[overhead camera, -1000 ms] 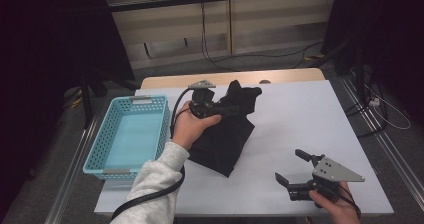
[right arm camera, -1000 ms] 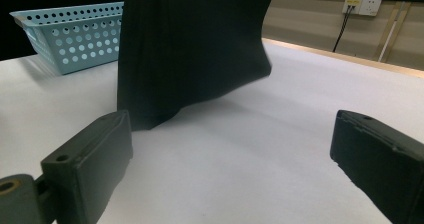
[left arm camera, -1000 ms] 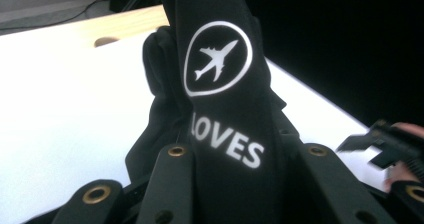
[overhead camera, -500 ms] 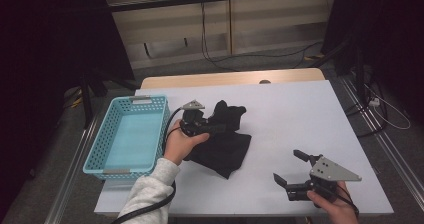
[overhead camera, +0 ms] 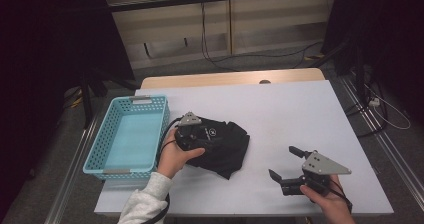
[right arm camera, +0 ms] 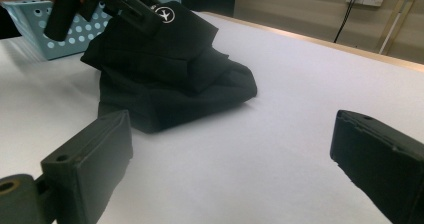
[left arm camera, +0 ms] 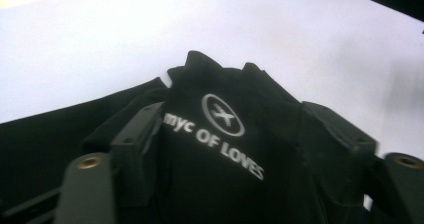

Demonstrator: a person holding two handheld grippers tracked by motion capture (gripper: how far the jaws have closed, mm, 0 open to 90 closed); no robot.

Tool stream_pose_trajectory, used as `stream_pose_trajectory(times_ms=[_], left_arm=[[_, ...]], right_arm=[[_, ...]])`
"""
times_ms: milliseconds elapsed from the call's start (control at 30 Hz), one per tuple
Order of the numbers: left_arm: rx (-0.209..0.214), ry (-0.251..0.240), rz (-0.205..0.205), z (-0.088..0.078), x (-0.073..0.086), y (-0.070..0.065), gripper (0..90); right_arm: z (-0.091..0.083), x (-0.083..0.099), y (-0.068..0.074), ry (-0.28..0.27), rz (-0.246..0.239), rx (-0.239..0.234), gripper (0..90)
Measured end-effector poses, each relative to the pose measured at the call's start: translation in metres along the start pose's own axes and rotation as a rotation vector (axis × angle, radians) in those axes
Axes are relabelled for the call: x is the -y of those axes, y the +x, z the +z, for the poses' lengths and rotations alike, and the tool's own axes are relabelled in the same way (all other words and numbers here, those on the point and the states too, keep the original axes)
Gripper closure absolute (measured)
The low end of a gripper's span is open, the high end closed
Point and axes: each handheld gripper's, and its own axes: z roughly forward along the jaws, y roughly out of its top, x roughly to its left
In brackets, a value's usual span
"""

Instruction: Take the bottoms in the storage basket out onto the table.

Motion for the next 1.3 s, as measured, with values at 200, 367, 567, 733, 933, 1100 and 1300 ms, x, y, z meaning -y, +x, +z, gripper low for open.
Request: stream_pose_trajectory(times_ms=[200,367,567,733,933,1100,1300], left_arm=[[-0.025,0.013,-0.018,-0.008,0.01,0.007,20.8],[-0.053,0.023,-0.035,-0.014,0.017,0.01,18.5],[-0.061,0.032,-0.043,-0.019,0.019,0.012,15.5],[-0.059,0.03,-0.044,-0.019,0.018,0.01,14.2],[-0.059,0.032,-0.038,-0.02,0.019,0.009,13.0],[-0.068,0.038,-0.044,-0.02,0.021,0.011,13.0],[-0.049,0.034,-0.058,-0.019,0.022,0.009,19.5]], right_arm=[[0.018,-0.005,0.003,0.031,-0.01,0.0,2.7],[0.037,-0.01,0.006,0.055,-0.011,-0.019,2.7],[0.057,-0.016,0.012,0.073,-0.019,-0.033,2.8],[0.062,-0.017,0.014,0.081,-0.026,-0.029,2.8],[0.066,-0.018,0.013,0.084,-0.012,-0.018,2.9],[0.07,-0.019,0.014,0.09,-0.01,-0.014,3.2],[0.069,-0.019,0.014,0.092,-0.006,-0.019,3.7]])
